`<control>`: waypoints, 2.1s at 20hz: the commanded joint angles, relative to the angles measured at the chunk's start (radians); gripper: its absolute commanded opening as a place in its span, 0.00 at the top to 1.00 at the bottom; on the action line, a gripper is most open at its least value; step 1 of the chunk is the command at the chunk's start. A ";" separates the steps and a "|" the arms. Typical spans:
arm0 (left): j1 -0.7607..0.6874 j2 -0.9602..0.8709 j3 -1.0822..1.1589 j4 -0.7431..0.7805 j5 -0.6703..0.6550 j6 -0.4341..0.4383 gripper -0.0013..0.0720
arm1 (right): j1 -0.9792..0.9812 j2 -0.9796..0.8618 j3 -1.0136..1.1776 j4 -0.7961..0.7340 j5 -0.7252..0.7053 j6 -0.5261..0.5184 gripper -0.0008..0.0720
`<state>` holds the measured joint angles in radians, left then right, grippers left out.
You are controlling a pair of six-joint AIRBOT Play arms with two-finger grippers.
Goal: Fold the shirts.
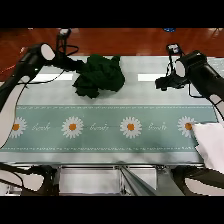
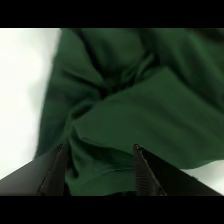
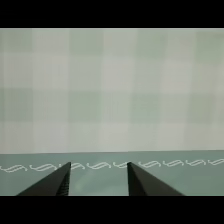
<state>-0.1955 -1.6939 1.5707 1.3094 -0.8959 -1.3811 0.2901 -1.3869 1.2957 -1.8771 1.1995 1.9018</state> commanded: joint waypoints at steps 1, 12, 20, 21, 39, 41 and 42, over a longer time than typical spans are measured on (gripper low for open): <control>-0.009 -0.149 0.112 -0.008 -0.112 0.035 0.29 | 0.001 0.001 -0.035 0.026 0.001 0.006 0.43; -0.047 -0.248 0.126 -0.008 -0.275 0.034 0.95 | 0.000 0.024 -0.035 0.058 -0.018 0.011 0.43; -0.046 -0.002 0.267 -0.008 -0.358 -0.005 0.96 | 0.000 0.357 -0.035 0.031 0.040 0.000 0.43; -0.046 0.047 0.291 -0.009 -0.353 -0.012 0.95 | 0.000 0.400 -0.035 0.040 0.040 -0.004 0.43; -0.079 0.643 0.476 -0.359 -0.169 -0.016 0.95 | 0.000 0.813 -0.035 0.186 0.089 -0.067 0.43; -0.161 0.706 0.348 -0.360 -0.133 -0.019 0.95 | 0.000 0.813 -0.035 0.194 0.093 -0.067 0.43; -0.210 0.745 0.241 -0.361 -0.098 -0.019 0.95 | 0.000 0.813 -0.035 0.202 0.098 -0.067 0.43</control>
<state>-0.3218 -1.0336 1.9625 0.9871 -1.0542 -1.4063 0.2901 -0.5846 1.2613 -1.6943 1.2881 1.8366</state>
